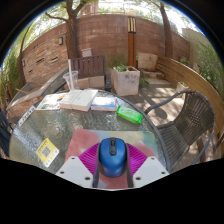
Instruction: Arrange mouse
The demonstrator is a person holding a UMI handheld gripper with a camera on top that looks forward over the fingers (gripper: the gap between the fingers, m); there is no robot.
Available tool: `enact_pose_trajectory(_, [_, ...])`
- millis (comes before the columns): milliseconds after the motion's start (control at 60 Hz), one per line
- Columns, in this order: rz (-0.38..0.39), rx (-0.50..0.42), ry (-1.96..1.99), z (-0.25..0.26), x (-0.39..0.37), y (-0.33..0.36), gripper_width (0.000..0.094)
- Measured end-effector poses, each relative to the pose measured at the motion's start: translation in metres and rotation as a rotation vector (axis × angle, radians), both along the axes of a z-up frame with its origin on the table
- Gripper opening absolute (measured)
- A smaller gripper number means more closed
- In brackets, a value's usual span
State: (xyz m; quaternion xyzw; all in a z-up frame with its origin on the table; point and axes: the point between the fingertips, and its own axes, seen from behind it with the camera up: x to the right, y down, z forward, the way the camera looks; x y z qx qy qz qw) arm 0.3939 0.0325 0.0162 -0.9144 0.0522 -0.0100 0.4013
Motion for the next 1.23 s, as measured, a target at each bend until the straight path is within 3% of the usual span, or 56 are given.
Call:
enact_pose_trajectory(167, [0.045,-0.07,-0.001,-0.03,0.0,-0.009,0.0534])
enact_pose_trajectory(250, [0.05,-0.063,0.005,-0.016,-0.004,-0.015,0.0868])
enact_pose_trajectory(283, [0.05,-0.052,0.002,-0.006,-0.006,-0.019,0.0823])
enact_pose_trajectory(350, [0.053,-0.025,-0.006,0.02,-0.011,-0.029,0.0858])
enact_pose_trajectory(750, [-0.017,0.094,-0.111,0.168,-0.049,-0.167,0.0851])
enact_pose_trajectory(1000, [-0.016,0.127,-0.152,0.211,-0.072,-0.254,0.0848])
enact_pose_trajectory(1233, [-0.017,0.131,-0.149,0.22,-0.085,-0.282,0.085])
